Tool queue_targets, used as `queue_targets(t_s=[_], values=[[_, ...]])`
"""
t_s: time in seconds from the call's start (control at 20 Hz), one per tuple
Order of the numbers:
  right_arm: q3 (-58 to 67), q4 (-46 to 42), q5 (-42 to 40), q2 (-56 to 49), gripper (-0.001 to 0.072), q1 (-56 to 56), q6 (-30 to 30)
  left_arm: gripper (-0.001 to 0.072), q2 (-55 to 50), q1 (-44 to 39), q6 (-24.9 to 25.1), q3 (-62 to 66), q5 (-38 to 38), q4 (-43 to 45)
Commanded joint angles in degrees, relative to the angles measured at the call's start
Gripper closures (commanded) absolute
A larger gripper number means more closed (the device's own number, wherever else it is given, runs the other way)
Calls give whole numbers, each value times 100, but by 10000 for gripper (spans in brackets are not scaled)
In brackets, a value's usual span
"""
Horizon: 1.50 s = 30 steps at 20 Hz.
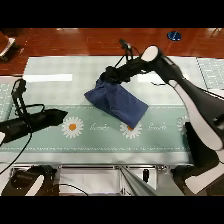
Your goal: Fold the shirts.
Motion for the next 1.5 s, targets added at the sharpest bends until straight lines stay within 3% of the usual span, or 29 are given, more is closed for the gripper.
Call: queue_targets(t_s=[0.0,0.05,0.1,0.15,0.3,0.45,0.55,0.65,0.7,0.8,0.9,1.0,1.1,1.15,1.25,1.45], values=[[428,407,-131,-584,689,136,114,688,164,13,-94,-258,129,-20],[433,546,-280,-636,666,153,103,688,142,15,-94,-258,177,-17],[431,697,-389,-678,436,192,22,688,111,15,-94,-262,223,-17],[433,881,-400,-697,294,195,-205,688,72,15,-94,-264,247,-17],[433,1425,46,-575,293,-76,-343,688,-61,15,-94,-264,313,-20],[431,1241,1250,-46,294,-726,-389,688,-197,15,-94,-267,321,-17],[420,483,1912,601,294,-1172,-380,688,-227,15,-94,-269,321,-20],[214,-833,2194,1482,294,-1480,-339,688,-234,15,-94,-269,323,-20],[-116,-1541,2050,2004,296,-1591,-247,688,-234,15,-94,-269,323,-20],[-1478,-2959,984,3432,307,-1700,289,688,-234,15,-94,-269,328,-17],[-3307,-4133,-251,4909,307,-1711,1475,688,-234,15,-94,-269,352,-17],[-4986,-4704,-739,5958,305,-1711,2697,688,-234,15,-94,-269,468,-22],[-6369,-4260,-1086,6443,290,-1709,3115,688,-236,13,-94,-269,616,-22],[-6898,-3620,-1346,6448,288,-1709,2977,688,-236,15,-94,-269,691,-20],[-7493,-2299,-1788,6175,287,-1709,2387,688,-240,15,-94,-269,798,-66],[-7525,-597,-2253,5123,288,-1711,1318,688,-240,13,-92,-269,804,-216]])
